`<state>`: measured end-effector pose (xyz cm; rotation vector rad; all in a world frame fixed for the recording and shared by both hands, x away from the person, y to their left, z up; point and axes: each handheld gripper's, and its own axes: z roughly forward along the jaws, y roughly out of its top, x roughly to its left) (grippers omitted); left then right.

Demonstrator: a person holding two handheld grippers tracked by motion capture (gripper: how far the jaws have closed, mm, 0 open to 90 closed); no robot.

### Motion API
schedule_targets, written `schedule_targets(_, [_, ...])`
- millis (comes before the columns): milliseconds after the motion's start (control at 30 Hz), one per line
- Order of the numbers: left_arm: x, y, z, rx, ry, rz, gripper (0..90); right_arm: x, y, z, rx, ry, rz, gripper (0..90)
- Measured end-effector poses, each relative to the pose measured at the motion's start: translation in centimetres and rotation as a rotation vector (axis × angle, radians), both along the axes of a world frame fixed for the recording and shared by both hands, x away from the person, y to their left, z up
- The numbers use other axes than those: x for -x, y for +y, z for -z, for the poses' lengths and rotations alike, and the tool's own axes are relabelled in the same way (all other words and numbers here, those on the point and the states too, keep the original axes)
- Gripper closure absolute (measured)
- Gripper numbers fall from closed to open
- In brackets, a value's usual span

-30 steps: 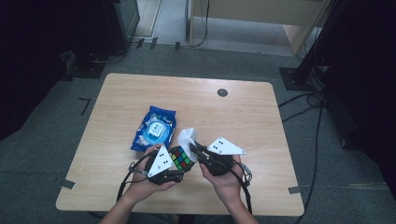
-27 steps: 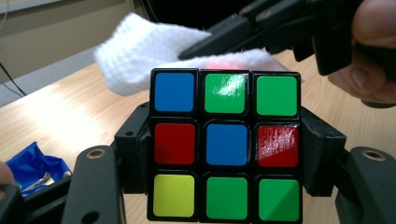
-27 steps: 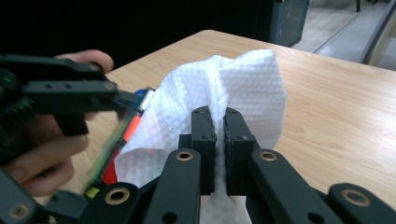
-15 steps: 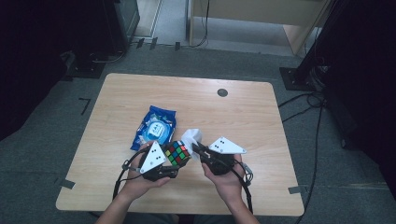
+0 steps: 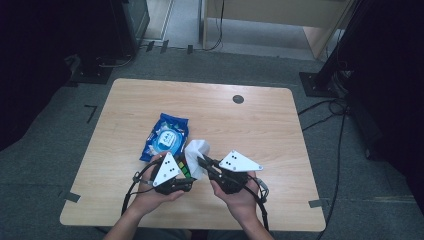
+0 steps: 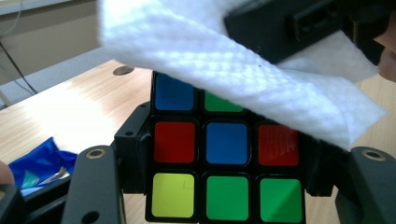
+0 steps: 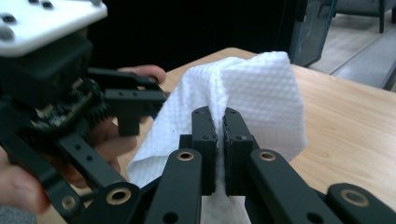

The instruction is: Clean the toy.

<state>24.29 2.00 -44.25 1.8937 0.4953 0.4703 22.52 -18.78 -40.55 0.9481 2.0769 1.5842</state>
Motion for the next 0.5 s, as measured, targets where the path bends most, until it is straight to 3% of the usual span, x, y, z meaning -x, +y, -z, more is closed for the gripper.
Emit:
schedule_targets(233, [0.3,-0.4,-0.1,-0.002,-0.009,0.014,33.7,-0.4,-0.3,0.3,0.004,0.010,0.027,86.6])
schedule_targets(500, [-0.2,0.3,-0.3,0.008,0.002,-0.020,33.7,-1.1,-0.6,1.5,0.028,0.026,0.068,86.4])
